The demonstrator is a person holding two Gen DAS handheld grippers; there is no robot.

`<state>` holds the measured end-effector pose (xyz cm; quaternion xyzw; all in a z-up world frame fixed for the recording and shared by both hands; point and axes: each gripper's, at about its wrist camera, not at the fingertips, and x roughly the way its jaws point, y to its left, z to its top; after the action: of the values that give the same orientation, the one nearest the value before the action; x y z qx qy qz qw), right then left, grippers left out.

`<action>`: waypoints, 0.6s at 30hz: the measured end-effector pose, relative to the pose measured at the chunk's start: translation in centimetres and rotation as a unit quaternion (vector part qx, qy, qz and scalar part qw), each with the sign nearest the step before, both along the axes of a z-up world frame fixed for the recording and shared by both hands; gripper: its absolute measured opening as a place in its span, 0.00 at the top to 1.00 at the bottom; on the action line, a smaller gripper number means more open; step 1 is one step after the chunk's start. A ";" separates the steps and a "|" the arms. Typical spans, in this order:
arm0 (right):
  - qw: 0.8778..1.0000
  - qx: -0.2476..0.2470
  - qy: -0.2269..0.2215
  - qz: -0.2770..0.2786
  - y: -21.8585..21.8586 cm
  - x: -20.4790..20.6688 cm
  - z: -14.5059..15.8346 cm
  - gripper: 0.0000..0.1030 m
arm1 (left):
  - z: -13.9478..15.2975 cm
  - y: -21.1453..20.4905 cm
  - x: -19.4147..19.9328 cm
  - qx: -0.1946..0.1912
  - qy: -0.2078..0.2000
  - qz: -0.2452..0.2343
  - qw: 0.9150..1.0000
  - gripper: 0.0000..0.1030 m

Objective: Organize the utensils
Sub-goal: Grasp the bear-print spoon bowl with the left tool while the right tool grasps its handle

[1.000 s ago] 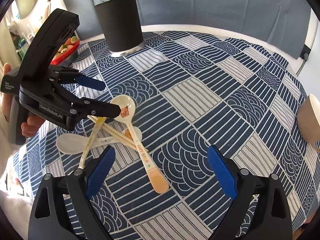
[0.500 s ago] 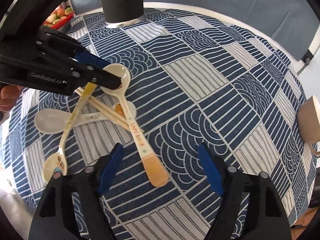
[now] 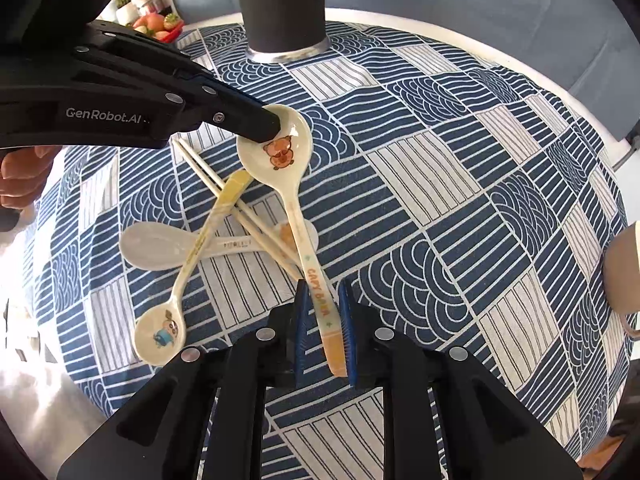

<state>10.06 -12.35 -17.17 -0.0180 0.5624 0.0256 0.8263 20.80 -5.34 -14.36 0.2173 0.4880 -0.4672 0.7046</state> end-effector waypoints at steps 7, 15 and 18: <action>0.999 0.002 -0.024 0.021 1.0 0.6 2.6 0.88 | 4.0 1.8 -0.2 -0.034 -0.028 0.005 0.999 0.95; 0.995 -0.012 -0.057 0.078 3.4 2.4 5.5 0.88 | 7.6 5.0 0.0 -0.048 -0.071 0.041 0.996 0.95; 0.992 -0.012 -0.069 0.108 4.5 3.6 6.5 0.88 | 9.0 6.4 0.3 -0.048 -0.090 0.059 0.993 0.95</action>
<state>13.63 -7.87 -10.67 -0.0901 0.4987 0.1069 0.8555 21.06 1.04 -5.37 0.1949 0.4119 -0.4259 0.7817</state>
